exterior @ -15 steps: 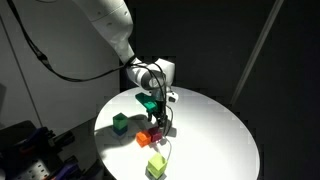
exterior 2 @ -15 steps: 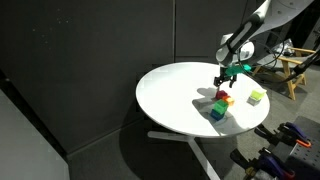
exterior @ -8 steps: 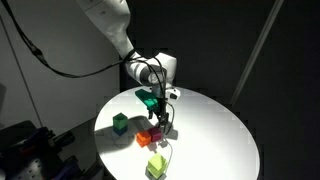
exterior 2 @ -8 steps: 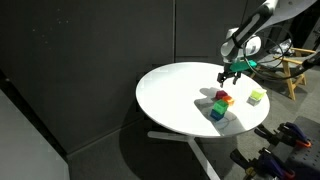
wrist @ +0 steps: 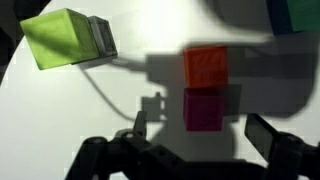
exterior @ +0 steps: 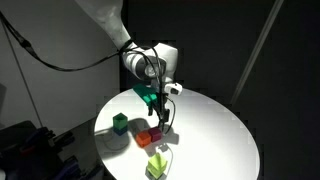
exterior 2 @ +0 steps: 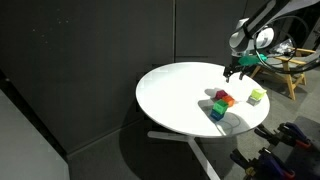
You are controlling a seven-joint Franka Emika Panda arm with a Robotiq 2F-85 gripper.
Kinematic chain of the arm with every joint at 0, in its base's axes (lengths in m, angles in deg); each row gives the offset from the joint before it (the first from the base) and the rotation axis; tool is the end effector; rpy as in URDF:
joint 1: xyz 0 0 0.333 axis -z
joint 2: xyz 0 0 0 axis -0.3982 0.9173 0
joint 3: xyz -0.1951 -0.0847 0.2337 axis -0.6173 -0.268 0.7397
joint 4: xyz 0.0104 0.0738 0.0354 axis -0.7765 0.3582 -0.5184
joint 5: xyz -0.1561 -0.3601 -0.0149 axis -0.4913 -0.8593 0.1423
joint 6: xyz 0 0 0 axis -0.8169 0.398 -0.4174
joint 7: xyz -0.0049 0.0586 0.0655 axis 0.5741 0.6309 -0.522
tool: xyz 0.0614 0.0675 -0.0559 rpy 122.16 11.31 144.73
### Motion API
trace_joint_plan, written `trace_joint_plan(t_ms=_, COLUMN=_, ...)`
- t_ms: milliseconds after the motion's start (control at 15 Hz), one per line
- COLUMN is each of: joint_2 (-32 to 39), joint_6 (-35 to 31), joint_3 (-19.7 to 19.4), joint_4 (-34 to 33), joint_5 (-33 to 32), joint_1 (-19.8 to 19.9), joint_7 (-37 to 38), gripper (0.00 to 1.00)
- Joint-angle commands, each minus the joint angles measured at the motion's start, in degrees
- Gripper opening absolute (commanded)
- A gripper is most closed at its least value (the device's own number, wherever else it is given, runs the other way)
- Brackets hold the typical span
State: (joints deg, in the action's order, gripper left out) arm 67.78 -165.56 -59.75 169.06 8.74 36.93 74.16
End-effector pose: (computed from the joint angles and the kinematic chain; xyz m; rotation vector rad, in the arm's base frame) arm 0.5359 -0.2253 0.2088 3.0392 -0.6435 -0.1306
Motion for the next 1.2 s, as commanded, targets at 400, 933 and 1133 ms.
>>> trace_joint_plan(t_ms=400, joint_2=-6.77, joint_6=-4.82, joint_3=-0.63, joint_4=8.25, joint_5=0.41, joint_1=5.49, joint_7=-14.79, gripper=1.00)
trace_joint_plan(t_ms=933, joint_2=-7.38, joint_6=-8.34, joint_3=-2.54, joint_4=11.99, joint_5=-0.32, joint_1=9.10, joint_7=-20.31, gripper=1.00)
trace_joint_plan(t_ms=1133, joint_2=-7.29, joint_6=-8.56, joint_3=-4.00, joint_4=12.71, joint_5=-0.93, joint_1=8.89, joint_7=-18.73, gripper=1.00)
